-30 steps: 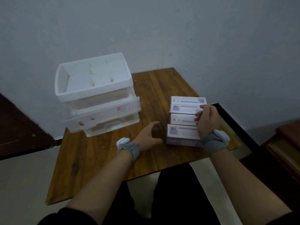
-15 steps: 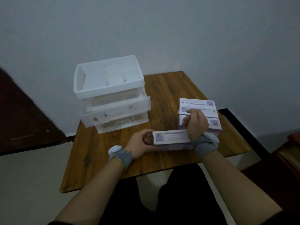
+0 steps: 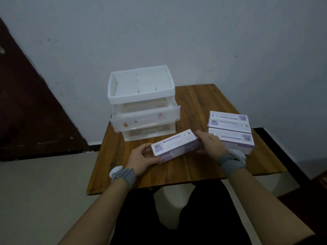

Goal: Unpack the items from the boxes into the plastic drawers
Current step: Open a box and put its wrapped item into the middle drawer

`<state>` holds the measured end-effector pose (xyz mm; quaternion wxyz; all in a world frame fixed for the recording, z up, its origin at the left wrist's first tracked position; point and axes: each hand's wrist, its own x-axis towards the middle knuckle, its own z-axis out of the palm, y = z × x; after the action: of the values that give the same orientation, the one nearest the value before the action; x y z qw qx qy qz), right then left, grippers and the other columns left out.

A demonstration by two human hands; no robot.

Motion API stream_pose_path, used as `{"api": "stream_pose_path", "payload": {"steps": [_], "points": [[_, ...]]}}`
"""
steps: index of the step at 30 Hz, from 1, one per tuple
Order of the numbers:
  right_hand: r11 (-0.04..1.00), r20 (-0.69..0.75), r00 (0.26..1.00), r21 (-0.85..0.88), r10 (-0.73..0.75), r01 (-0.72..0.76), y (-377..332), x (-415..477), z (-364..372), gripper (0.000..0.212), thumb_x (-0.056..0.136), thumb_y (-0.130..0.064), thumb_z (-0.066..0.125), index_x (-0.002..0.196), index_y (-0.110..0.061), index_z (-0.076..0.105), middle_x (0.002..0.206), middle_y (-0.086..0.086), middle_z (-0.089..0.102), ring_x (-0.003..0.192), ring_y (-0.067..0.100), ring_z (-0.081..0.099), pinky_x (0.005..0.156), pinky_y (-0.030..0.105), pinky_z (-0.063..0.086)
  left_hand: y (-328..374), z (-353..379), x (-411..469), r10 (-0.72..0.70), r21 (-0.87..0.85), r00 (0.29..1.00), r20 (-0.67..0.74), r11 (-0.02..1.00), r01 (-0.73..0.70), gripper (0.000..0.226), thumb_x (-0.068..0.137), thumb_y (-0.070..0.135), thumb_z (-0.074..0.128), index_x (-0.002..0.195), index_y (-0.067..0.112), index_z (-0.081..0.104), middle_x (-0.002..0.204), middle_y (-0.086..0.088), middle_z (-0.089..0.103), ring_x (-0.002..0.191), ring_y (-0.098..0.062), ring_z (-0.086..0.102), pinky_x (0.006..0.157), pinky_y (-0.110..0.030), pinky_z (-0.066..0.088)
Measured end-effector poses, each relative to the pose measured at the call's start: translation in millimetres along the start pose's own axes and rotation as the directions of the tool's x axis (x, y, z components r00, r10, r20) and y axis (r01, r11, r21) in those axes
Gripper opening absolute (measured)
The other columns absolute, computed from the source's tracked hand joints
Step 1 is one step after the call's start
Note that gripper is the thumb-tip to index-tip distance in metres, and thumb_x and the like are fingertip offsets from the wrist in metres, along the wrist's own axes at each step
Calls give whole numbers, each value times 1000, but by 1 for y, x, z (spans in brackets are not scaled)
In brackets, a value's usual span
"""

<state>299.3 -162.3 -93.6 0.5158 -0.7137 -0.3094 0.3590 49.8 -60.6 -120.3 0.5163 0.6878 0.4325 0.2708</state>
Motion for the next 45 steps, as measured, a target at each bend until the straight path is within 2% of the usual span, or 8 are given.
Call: {"api": "stream_pose_path", "payload": {"steps": [4, 14, 21, 30, 33, 37, 40, 45], "points": [[974, 94, 995, -222, -22, 42, 7, -2, 12, 41, 97, -36, 52, 132, -16, 56, 122, 4, 62, 96, 17, 62, 85, 40, 58, 8, -6, -2, 44, -28, 997, -61, 999, -46, 63, 59, 29, 91, 115, 21, 63, 109, 9, 71, 87, -8, 71, 71, -21, 58], [924, 148, 982, -346, -117, 163, -5, 0, 23, 48, 101, -20, 40, 149, -24, 34, 152, 0, 39, 138, 22, 37, 113, 39, 33, 19, -13, -5, 82, -103, 997, -2, 991, -82, 68, 53, 38, 88, 112, 22, 58, 109, 0, 69, 91, -17, 67, 71, -25, 58], [926, 230, 969, -337, -95, 171, -4, -1, 15, 41, 101, -28, 44, 142, -21, 46, 141, 2, 51, 127, 20, 48, 104, 34, 41, 26, -7, 0, -63, -495, 988, 139, 860, 124, 44, 70, 39, 81, 109, 22, 71, 113, -7, 71, 108, -25, 67, 80, -42, 58], [894, 241, 961, -388, -135, 223, 2, 0, 14, 40, 101, -28, 44, 141, -24, 47, 140, 0, 52, 124, 18, 48, 102, 31, 39, 32, -1, 1, -251, -535, 967, 43, 812, 234, 8, 86, 6, 66, 92, 10, 61, 96, -17, 74, 87, -27, 73, 67, -41, 59], [915, 239, 964, -354, -113, 195, -2, -3, 15, 38, 101, -25, 40, 138, -26, 50, 139, 3, 53, 123, 22, 51, 107, 40, 42, 41, -4, 2, -257, -597, 965, -55, 783, 174, 19, 82, -6, 60, 90, 12, 63, 87, -15, 70, 74, -25, 70, 60, -34, 57], [943, 249, 968, -312, -33, 113, 1, -7, 20, 40, 102, -13, 42, 142, -14, 44, 144, 8, 48, 129, 21, 47, 108, 32, 39, 56, -7, -1, -159, -625, 987, -29, 773, 106, 28, 82, -11, 57, 97, 11, 65, 93, -12, 72, 79, -24, 70, 61, -31, 57], [957, 287, 956, -260, -52, 130, 0, -11, 19, 28, 102, -19, 39, 124, -16, 55, 125, 7, 59, 110, 19, 56, 99, 37, 45, 65, -9, -1, -68, -674, 996, -56, 739, 13, 30, 85, -11, 60, 107, 10, 60, 107, -10, 72, 91, -22, 71, 67, -30, 59], [957, 332, 943, -260, -37, 130, 3, -11, 20, 20, 97, -27, 51, 113, -17, 58, 111, 3, 63, 103, 18, 59, 96, 38, 46, 77, -7, 1, -45, -806, 999, 21, 590, 44, 47, 83, 25, 69, 124, 8, 52, 123, -19, 65, 114, -32, 63, 77, -33, 59]]}}
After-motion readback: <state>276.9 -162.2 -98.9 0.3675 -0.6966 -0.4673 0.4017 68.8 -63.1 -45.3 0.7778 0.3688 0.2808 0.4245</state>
